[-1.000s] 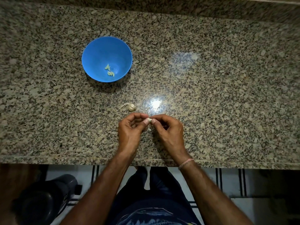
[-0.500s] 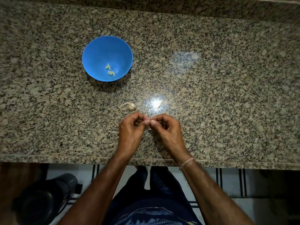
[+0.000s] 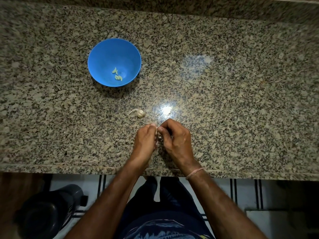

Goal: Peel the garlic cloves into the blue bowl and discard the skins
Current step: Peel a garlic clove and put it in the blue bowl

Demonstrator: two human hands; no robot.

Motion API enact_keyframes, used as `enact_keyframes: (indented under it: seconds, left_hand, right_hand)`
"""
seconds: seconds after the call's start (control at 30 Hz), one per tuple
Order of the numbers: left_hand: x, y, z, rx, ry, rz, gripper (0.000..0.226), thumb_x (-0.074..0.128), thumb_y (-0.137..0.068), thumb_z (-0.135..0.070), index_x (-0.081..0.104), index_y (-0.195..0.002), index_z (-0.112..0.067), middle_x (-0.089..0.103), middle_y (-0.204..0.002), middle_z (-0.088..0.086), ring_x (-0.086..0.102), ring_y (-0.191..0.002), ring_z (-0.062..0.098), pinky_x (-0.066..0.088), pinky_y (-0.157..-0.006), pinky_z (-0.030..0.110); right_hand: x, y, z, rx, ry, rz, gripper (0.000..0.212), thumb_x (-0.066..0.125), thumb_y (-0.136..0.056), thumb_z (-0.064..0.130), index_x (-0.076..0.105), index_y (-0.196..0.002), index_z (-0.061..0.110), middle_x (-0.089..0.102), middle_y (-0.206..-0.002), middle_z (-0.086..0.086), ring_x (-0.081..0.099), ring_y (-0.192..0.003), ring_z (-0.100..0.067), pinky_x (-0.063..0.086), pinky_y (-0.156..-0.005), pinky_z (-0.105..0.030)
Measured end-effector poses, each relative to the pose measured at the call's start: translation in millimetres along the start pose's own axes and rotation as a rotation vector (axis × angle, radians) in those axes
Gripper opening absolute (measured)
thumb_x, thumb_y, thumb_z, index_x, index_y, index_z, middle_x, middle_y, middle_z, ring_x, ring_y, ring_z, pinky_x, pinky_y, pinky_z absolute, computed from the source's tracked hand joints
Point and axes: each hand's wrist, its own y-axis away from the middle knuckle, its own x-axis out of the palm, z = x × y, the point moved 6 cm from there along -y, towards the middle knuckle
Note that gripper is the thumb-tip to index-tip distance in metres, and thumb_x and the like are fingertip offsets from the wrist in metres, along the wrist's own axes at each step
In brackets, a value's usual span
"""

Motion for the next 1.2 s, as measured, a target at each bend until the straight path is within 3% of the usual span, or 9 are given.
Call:
enact_keyframes:
  seconds: [0.13,0.33,0.47,0.53,0.67,0.73,0.87,0.97,1.2]
  left_hand:
    - [-1,5,-17,0.334,-0.434,-0.108,0.033,0.040,-0.112,-0.032,0.057,-0.091,-0.014,0.056,-0.075,0.003,0.047,-0.065,0.011,0.040,-0.058,0.032]
    - [12,2,4,-0.245,0.302,0.133,0.041,0.044,-0.111,-0.028,0.050,-0.072,-0.018,0.041,-0.061,-0.005,0.036,-0.049,0.006,0.031,-0.047,0.022]
    - [1,1,-13,0.202,-0.383,-0.021,0.036,0.043,-0.111,-0.030,0.059,-0.086,-0.010,0.052,-0.070,-0.004,0.043,-0.058,0.007,0.035,-0.051,0.017]
    - [6,3,-18,0.321,-0.480,-0.047,0.032,0.043,-0.112,-0.030,0.058,-0.089,-0.012,0.054,-0.072,-0.003,0.046,-0.061,0.005,0.039,-0.054,0.015]
    - [10,-5,3,-0.144,0.093,0.114,0.041,0.045,-0.110,-0.038,0.055,-0.078,-0.016,0.046,-0.061,-0.003,0.040,-0.054,0.010,0.034,-0.049,0.024]
    - [12,-2,8,-0.278,0.210,0.180,0.042,0.048,-0.109,-0.038,0.050,-0.072,-0.020,0.042,-0.056,-0.009,0.036,-0.049,0.007,0.032,-0.046,0.022]
    - [8,-5,8,-0.216,0.147,0.151,0.040,0.051,-0.108,-0.041,0.051,-0.073,-0.021,0.041,-0.057,-0.010,0.034,-0.047,0.006,0.031,-0.046,0.023]
    - [6,-5,7,-0.184,0.141,0.131,0.036,0.051,-0.108,-0.039,0.056,-0.079,-0.018,0.045,-0.060,-0.010,0.036,-0.051,0.006,0.032,-0.048,0.022]
    - [-5,-1,-2,0.030,0.000,-0.025,0.022,0.061,-0.103,-0.038,0.070,-0.102,-0.019,0.070,-0.084,-0.001,0.062,-0.071,0.010,0.049,-0.063,0.026]
  right_hand:
    - [10,3,-9,0.370,-0.326,0.114,0.030,0.056,-0.107,0.024,0.056,-0.077,0.021,0.051,-0.070,0.009,0.042,-0.059,0.001,0.040,-0.058,-0.019]
    - [4,-1,6,0.019,0.157,0.090,0.026,0.049,-0.109,0.022,0.045,-0.084,0.023,0.040,-0.073,0.017,0.036,-0.068,0.005,0.032,-0.063,-0.011]
    - [8,1,-12,0.317,-0.184,0.113,0.036,0.052,-0.109,0.026,0.050,-0.073,0.024,0.046,-0.067,0.011,0.039,-0.055,0.001,0.034,-0.055,-0.012]
    - [8,2,-16,0.431,-0.273,0.111,0.036,0.052,-0.109,0.030,0.054,-0.074,0.020,0.048,-0.068,0.006,0.041,-0.056,-0.002,0.037,-0.054,-0.019]
    - [-1,-4,0,0.086,0.080,0.117,0.032,0.051,-0.109,0.028,0.049,-0.077,0.023,0.043,-0.065,0.013,0.038,-0.057,0.000,0.030,-0.055,-0.013]
    - [-1,-4,1,0.067,0.087,0.109,0.030,0.052,-0.108,0.032,0.052,-0.079,0.024,0.046,-0.067,0.013,0.040,-0.060,0.000,0.031,-0.057,-0.015]
    - [2,4,-14,0.378,-0.322,0.037,0.021,0.063,-0.102,0.033,0.064,-0.086,0.019,0.066,-0.081,-0.004,0.062,-0.074,-0.020,0.057,-0.073,-0.037]
    - [7,11,-21,0.523,-0.488,0.037,0.011,0.068,-0.099,0.027,0.068,-0.092,0.019,0.071,-0.093,-0.011,0.067,-0.083,-0.025,0.061,-0.083,-0.049]
    - [6,10,-26,0.593,-0.521,-0.060,0.010,0.073,-0.096,0.026,0.072,-0.090,0.017,0.074,-0.089,-0.007,0.070,-0.081,-0.024,0.062,-0.079,-0.041]
